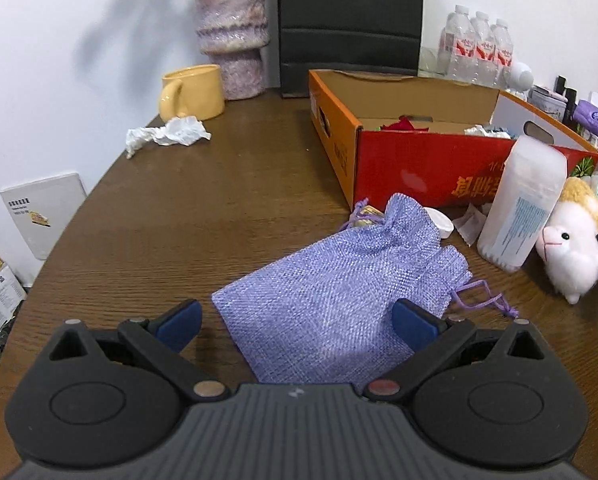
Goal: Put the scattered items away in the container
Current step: 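Grasp the purple pouch with the left tool while the right tool grasps the plush sheep, then lift the pouch and plush sheep and carry them toward the box, then lower the pouch and sheep into the box and open both tools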
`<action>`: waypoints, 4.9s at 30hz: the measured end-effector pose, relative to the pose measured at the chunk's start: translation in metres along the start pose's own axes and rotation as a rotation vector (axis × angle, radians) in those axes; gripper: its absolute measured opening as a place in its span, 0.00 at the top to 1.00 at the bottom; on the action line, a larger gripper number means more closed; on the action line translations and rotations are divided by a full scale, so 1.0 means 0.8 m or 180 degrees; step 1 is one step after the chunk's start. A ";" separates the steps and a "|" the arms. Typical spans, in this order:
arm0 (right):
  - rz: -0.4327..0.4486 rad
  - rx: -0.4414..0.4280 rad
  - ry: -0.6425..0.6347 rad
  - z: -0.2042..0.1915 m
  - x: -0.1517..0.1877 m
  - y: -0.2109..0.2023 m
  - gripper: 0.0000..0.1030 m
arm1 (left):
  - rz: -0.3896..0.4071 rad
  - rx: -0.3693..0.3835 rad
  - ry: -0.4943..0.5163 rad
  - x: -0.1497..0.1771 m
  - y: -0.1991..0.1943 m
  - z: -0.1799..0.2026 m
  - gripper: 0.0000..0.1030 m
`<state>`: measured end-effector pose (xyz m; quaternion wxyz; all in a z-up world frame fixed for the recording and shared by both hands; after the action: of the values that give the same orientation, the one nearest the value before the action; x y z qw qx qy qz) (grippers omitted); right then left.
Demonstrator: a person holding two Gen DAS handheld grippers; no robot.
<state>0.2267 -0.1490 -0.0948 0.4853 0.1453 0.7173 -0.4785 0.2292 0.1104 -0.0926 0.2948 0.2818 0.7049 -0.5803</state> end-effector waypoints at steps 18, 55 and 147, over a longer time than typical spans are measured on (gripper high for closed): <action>-0.0135 0.0046 -0.0007 -0.020 0.019 -0.006 0.56 | 0.0121 0.0272 0.0021 0.011 -0.041 0.022 0.93; 0.0275 0.0130 0.0111 -0.011 0.004 -0.062 0.57 | 0.0920 0.0506 -0.0273 -0.057 -0.152 0.061 0.94; 0.0179 0.0548 0.0277 0.113 -0.133 0.055 0.00 | 0.0834 0.0414 -0.0624 -0.202 -0.013 0.114 0.00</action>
<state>0.3586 -0.1741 -0.0362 0.4526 0.2271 0.6896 -0.5177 0.3374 0.0096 0.0201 0.4164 0.3318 0.5909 -0.6061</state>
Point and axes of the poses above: each gripper's, at about its wrist camera, not at the fingertips, and y roughly the way its jaws point, z to its right, x to its underside, the point moved 7 cm from there along y, roughly the way its jaws point, and after that the axes turned 11 degrees about -x, right-handed, at the moved point
